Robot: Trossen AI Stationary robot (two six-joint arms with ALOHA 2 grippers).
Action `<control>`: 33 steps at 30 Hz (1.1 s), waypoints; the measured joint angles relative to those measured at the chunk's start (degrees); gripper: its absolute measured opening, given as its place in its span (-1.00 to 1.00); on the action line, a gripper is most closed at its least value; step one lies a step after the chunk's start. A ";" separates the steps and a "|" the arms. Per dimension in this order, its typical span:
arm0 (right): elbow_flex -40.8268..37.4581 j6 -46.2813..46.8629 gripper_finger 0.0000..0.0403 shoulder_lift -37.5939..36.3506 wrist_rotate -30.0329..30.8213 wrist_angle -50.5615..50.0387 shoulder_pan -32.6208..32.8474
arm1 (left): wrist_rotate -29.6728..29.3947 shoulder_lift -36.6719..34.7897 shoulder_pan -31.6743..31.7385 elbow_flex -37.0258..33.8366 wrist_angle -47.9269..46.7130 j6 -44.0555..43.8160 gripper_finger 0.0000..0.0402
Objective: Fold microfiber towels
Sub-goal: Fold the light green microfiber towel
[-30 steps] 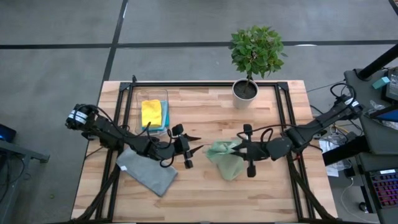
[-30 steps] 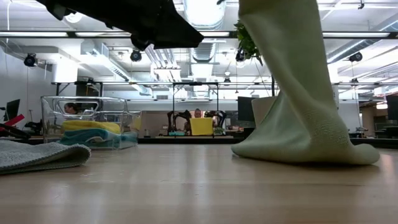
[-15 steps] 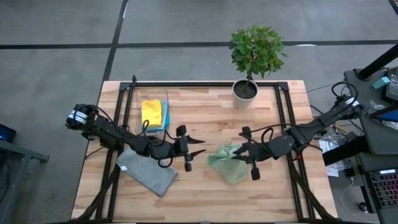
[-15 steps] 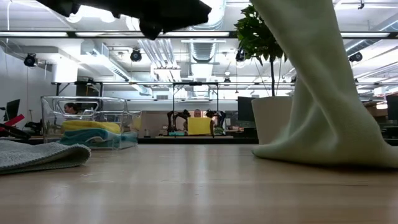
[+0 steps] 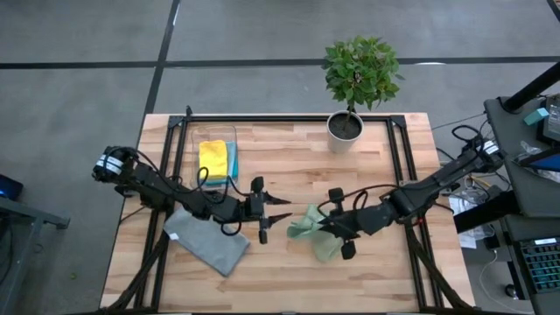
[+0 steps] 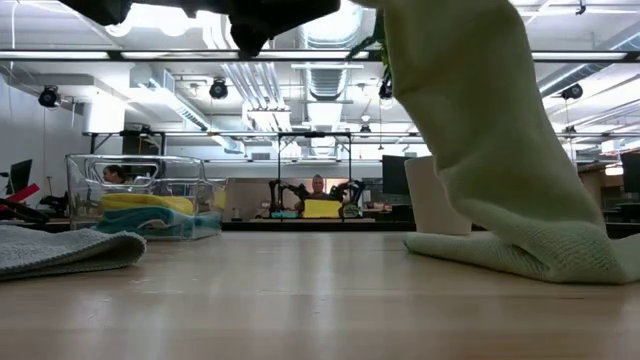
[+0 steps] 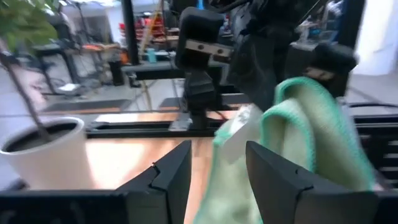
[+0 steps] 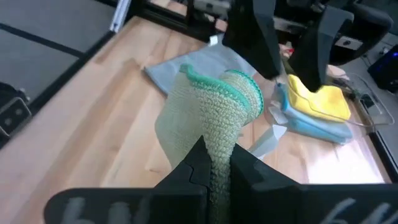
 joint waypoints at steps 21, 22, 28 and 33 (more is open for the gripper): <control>-0.04 0.70 -0.94 0.28 4.04 -0.98 -0.02 | 9.23 3.57 1.22 0.28 2.73 -9.42 -0.32; -0.04 0.70 -0.94 0.28 4.04 -1.01 -0.02 | 8.88 4.54 1.29 0.37 4.24 -9.63 -0.32; -0.04 0.70 -0.94 0.26 4.04 -1.11 -0.02 | 8.41 7.74 1.40 0.37 10.85 -9.31 -0.40; -0.04 0.63 -0.94 0.26 4.06 -1.14 -0.02 | 8.39 7.72 1.40 0.50 10.38 -8.90 -0.80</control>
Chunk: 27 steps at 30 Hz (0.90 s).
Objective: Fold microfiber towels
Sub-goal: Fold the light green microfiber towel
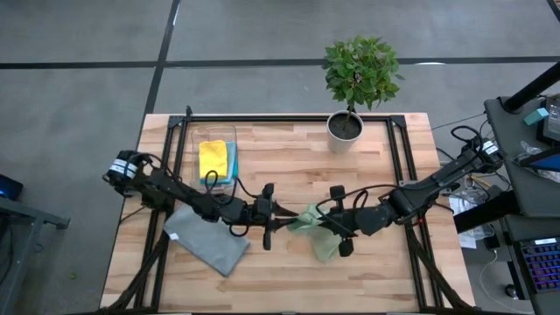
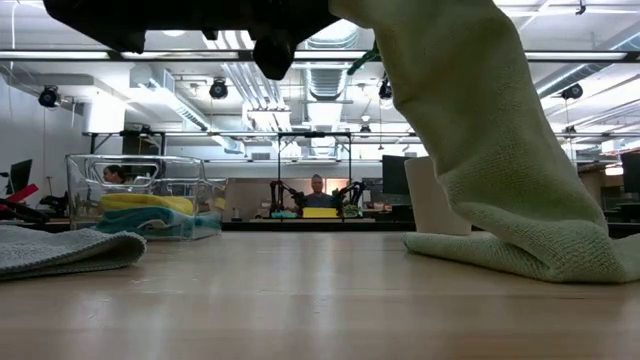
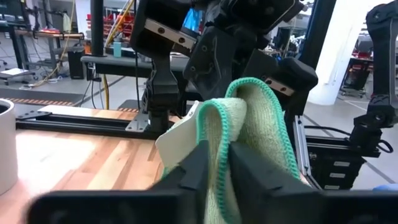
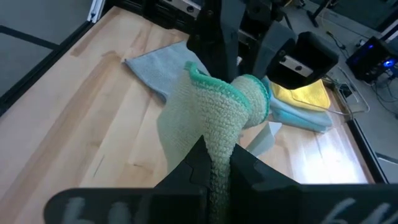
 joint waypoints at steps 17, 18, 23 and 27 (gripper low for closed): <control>0.00 0.39 -0.59 0.00 0.07 0.00 0.00 | -3.76 -0.04 0.02 -0.02 0.04 1.64 -1.00; 0.00 0.18 -0.60 0.00 0.07 -0.02 0.00 | -3.92 -0.04 0.02 -0.03 0.04 1.64 -1.00; 0.00 -1.83 -0.86 0.00 0.12 -0.35 0.02 | -5.26 -0.05 0.01 -0.07 0.04 1.64 -1.00; 0.00 -2.16 -0.93 -0.15 2.12 -0.39 0.02 | -6.79 -0.07 0.00 -0.07 0.02 1.61 -1.00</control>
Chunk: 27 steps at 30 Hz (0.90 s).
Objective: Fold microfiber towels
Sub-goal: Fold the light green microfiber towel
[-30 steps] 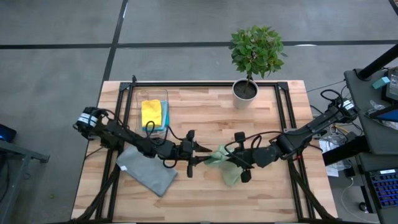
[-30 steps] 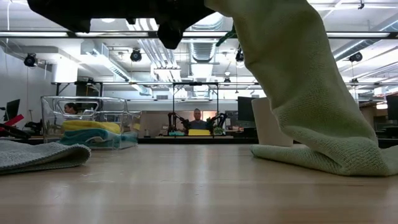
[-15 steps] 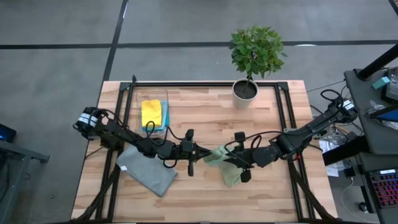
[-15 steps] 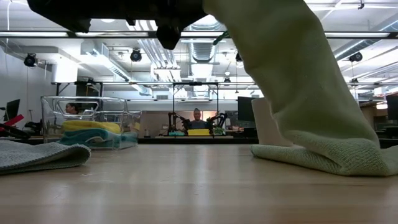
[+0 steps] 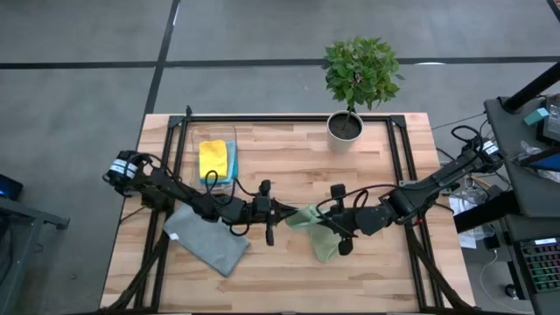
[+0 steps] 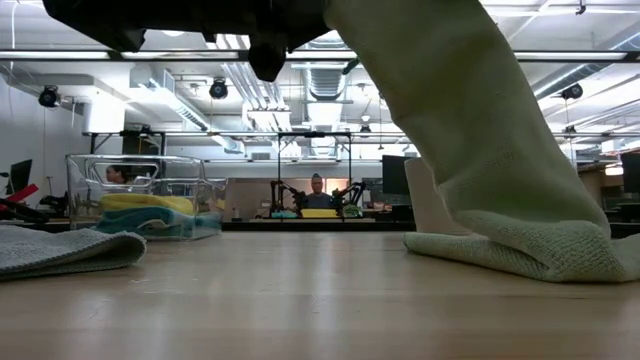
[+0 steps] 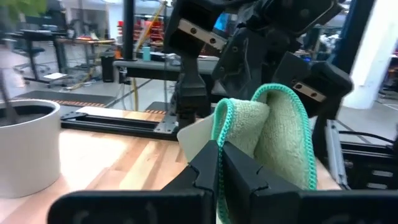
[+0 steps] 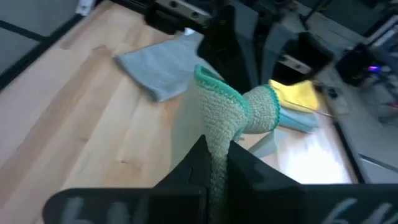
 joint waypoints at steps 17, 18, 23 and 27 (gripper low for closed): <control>0.15 -1.13 -0.73 0.00 0.81 0.33 0.00 | -9.81 -0.04 0.26 -0.04 -1.52 -0.52 -1.00; 0.17 -1.96 -0.69 0.00 0.81 0.48 0.00 | -10.37 -0.04 0.26 -0.04 -1.53 -0.50 -1.00; 0.17 -2.84 -0.67 0.00 3.72 -0.16 0.00 | -10.44 -0.04 0.26 0.06 -0.98 -0.50 -1.00; 0.17 -3.18 -0.89 -0.21 3.83 -0.87 0.00 | -10.70 -0.04 0.52 0.07 -1.00 -0.50 -1.00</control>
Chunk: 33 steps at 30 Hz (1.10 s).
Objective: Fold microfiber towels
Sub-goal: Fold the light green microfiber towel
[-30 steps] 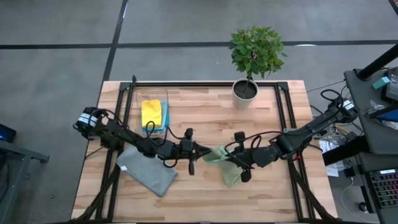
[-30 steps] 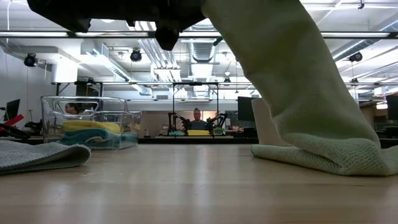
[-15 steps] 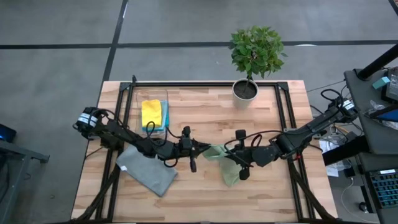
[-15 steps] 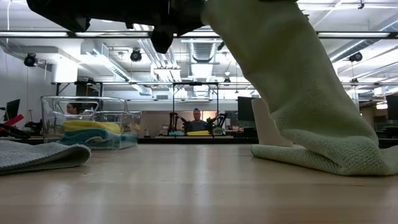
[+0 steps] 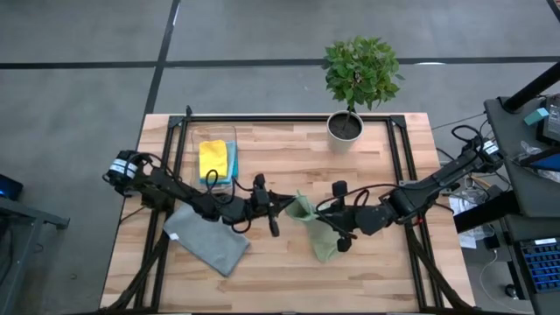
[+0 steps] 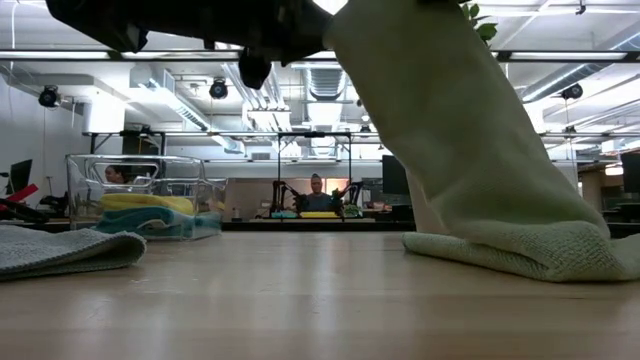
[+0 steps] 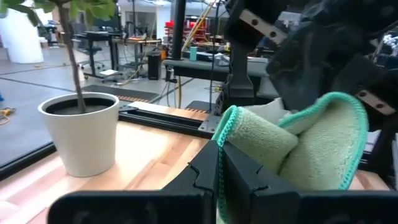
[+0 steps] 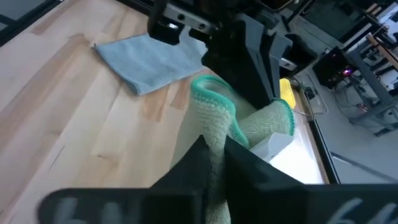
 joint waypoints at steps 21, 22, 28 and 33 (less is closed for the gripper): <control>5.36 4.18 -0.96 -0.93 0.29 -8.14 4.14 | -13.91 -2.63 0.62 0.01 1.66 5.12 -1.00; 6.21 4.10 -0.96 -0.90 0.68 -8.87 4.28 | -13.61 -3.30 0.62 0.22 2.33 6.61 -1.00; 14.39 2.68 -0.96 -0.88 8.63 -17.65 4.42 | -11.50 -8.10 0.19 2.17 3.30 15.14 -1.00; 21.03 -0.18 -0.96 -0.88 9.18 -23.68 4.39 | -10.93 -10.96 -0.20 1.95 2.11 16.79 -1.00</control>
